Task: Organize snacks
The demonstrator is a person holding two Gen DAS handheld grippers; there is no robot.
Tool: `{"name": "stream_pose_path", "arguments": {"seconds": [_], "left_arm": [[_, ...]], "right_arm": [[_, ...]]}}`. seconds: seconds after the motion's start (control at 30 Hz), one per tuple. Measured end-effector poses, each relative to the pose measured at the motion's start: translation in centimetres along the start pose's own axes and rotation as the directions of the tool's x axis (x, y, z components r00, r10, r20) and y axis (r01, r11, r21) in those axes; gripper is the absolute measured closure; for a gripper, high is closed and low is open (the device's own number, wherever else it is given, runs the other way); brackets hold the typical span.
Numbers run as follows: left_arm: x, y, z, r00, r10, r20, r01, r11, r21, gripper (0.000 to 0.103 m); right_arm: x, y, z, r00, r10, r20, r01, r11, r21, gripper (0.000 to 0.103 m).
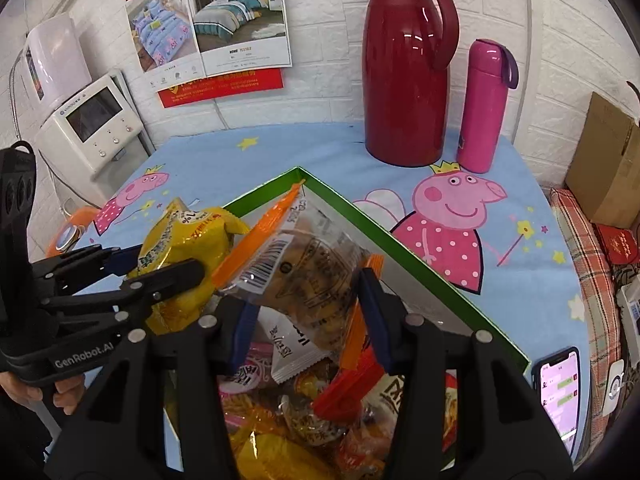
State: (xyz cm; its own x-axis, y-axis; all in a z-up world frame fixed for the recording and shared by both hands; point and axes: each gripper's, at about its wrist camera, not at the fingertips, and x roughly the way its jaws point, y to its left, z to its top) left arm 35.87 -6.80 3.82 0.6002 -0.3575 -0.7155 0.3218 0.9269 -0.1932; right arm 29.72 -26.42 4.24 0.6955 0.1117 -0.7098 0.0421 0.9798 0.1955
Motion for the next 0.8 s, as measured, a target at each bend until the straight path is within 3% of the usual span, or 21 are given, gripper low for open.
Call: {"name": "stream_pose_path", "arguments": {"seconds": [0.1, 0.17, 0.23, 0.33, 0.37, 0.43, 0.8], "left_arm": [[0.4, 0.6, 0.0, 1.000, -0.015, 0.008, 0.015, 1.000, -0.016, 0.054], [0.5, 0.8, 0.1, 1.000, -0.004, 0.016, 0.005, 1.000, -0.022, 0.044], [0.1, 1.0, 0.1, 0.998, 0.022, 0.051, -0.021, 1.000, -0.021, 0.022], [-0.7, 1.6, 0.0, 0.993, 0.062, 0.103, -0.058, 0.997, -0.047, 0.011], [-0.8, 1.8, -0.1, 0.993, 0.060, 0.104, -0.054, 0.997, -0.058, 0.007], [-1.1, 2.1, -0.1, 0.994, 0.056, 0.098, -0.049, 0.996, -0.081, 0.001], [-5.3, 1.0, -1.2, 0.986, 0.093, 0.135, -0.086, 0.995, -0.057, 0.001]], "right_arm": [[0.7, 0.0, 0.4, 0.999, 0.029, -0.013, -0.029, 1.000, 0.009, 0.050], [0.7, 0.1, 0.5, 1.000, 0.022, -0.001, -0.022, 1.000, -0.001, 0.050], [0.5, 0.2, 0.5, 0.999, 0.032, 0.005, -0.032, 0.999, -0.002, 0.047], [0.1, 0.1, 0.6, 0.999, 0.021, 0.027, -0.021, 1.000, -0.003, 0.029], [0.0, 0.0, 0.6, 0.999, 0.015, 0.035, -0.015, 1.000, -0.004, 0.017], [-0.4, 0.0, 0.5, 0.999, 0.013, 0.042, -0.013, 1.000, -0.001, 0.011], [-5.0, 0.4, -0.9, 0.995, 0.016, 0.100, -0.017, 1.000, 0.012, 0.010]]}}
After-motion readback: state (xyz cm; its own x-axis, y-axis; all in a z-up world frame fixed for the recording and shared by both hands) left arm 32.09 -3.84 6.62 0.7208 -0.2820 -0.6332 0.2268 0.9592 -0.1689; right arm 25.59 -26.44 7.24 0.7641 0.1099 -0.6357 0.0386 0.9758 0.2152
